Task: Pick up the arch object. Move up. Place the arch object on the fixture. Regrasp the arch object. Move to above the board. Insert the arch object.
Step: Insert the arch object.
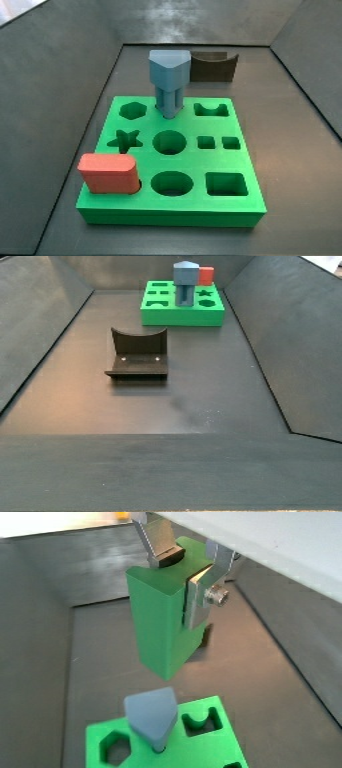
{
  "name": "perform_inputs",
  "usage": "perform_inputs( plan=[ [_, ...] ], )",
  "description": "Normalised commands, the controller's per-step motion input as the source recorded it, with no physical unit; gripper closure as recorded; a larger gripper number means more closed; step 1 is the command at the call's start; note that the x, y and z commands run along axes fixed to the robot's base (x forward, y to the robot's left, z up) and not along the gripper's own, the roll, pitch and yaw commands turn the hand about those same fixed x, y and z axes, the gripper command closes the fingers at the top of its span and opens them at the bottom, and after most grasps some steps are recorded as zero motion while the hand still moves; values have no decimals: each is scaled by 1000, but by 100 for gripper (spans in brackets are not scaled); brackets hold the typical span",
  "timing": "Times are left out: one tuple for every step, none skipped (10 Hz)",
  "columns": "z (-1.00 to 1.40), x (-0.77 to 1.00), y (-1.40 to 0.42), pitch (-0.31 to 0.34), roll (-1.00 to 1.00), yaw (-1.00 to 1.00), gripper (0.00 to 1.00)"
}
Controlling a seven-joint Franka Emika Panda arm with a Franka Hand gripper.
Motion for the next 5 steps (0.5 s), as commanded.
perform_inputs(
  plan=[
    [-157, 111, 31, -17, 0, -1000, 100],
    [-160, 60, 0, -17, 0, -1000, 100],
    [-169, 94, 0, -29, 0, -1000, 100],
    [-194, 80, 0, -36, 0, -1000, 100],
    [-200, 69, 0, -33, 0, -1000, 100]
  ],
)
